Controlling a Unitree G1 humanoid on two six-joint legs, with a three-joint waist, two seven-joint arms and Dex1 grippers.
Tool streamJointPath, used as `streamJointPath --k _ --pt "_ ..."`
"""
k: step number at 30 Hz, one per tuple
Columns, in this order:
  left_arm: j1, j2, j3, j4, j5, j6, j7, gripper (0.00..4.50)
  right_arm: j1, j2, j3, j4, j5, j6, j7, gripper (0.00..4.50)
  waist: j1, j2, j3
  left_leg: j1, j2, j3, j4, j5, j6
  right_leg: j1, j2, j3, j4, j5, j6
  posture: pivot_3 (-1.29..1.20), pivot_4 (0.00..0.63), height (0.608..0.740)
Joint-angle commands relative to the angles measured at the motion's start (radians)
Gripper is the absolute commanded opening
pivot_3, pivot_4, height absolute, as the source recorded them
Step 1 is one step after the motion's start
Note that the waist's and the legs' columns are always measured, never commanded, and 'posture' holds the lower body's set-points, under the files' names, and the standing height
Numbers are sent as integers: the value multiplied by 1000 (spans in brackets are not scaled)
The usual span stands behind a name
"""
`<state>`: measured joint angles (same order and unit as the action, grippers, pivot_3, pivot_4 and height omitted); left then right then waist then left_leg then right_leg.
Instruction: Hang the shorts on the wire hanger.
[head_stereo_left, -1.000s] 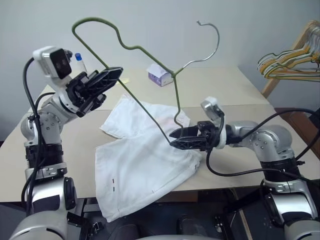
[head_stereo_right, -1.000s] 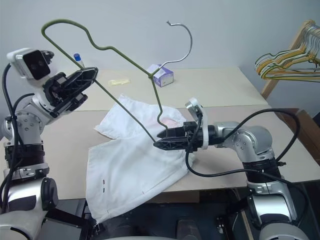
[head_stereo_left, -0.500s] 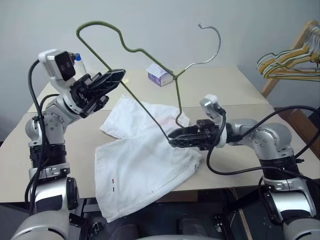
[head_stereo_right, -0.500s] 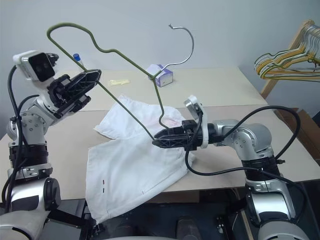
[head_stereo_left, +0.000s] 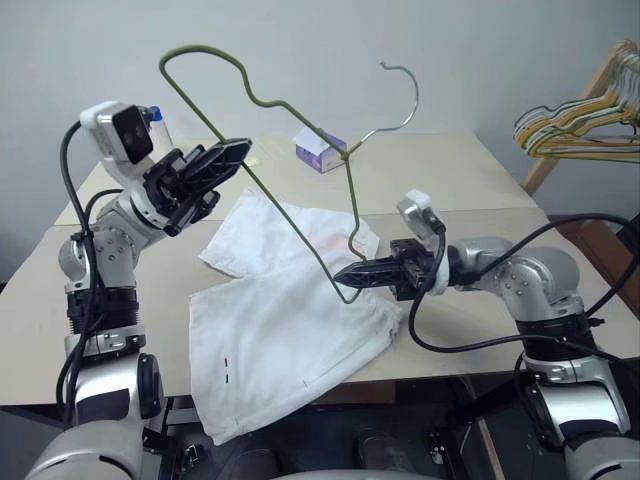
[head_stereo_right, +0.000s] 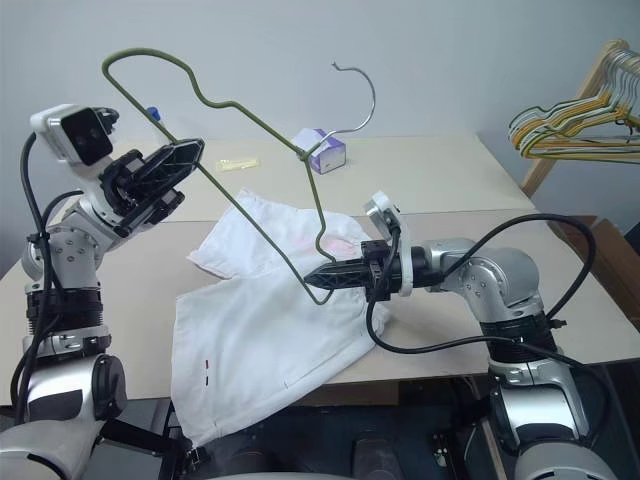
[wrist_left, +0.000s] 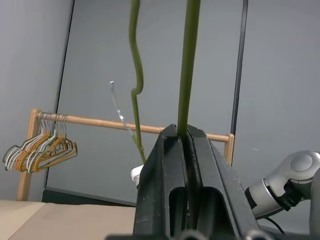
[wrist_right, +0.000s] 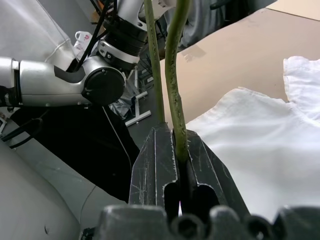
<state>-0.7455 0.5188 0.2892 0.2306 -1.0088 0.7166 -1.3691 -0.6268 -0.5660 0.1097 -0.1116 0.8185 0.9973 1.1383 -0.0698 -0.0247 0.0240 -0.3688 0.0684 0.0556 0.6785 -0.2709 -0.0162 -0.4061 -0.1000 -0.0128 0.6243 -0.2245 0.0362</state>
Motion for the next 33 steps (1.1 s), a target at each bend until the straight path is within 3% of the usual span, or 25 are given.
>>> streamJointPath --k 1,3,10,17,31,33 --pt "2 2 16 -39 2 -32 -15 0 31 29 -14 -69 -51 -129 -25 23 0 0 0 0 0 0 0 0 0 0 0 0 0 0 0 -62 0 740" --pt "8 8 15 -45 1 -30 -26 0 32 38 -19 -52 -68 -136 -52 23 -1 0 0 0 0 0 0 0 0 0 0 0 0 0 0 -62 0 740" --pt "11 20 10 -57 10 -35 -57 0 24 23 -37 -3 -68 -109 -46 2115 0 0 0 0 0 0 0 0 0 0 0 0 0 0 0 -60 0 740" --pt "-11 15 18 -47 16 -44 -73 0 23 -5 -21 3 -21 -79 55 2115 -1 0 0 0 0 0 0 0 0 0 0 0 0 0 0 -64 0 740" --pt "-18 1 38 -53 -3 -40 -65 0 -41 93 -46 98 35 -25 70 2115 0 0 0 0 0 0 0 0 0 0 1 0 1 0 0 -58 0 740" --pt "-15 0 38 -56 -1 -41 -63 0 -46 79 -35 95 28 -23 83 1735 0 0 0 0 0 0 0 0 0 0 1 0 1 0 0 -59 0 740"
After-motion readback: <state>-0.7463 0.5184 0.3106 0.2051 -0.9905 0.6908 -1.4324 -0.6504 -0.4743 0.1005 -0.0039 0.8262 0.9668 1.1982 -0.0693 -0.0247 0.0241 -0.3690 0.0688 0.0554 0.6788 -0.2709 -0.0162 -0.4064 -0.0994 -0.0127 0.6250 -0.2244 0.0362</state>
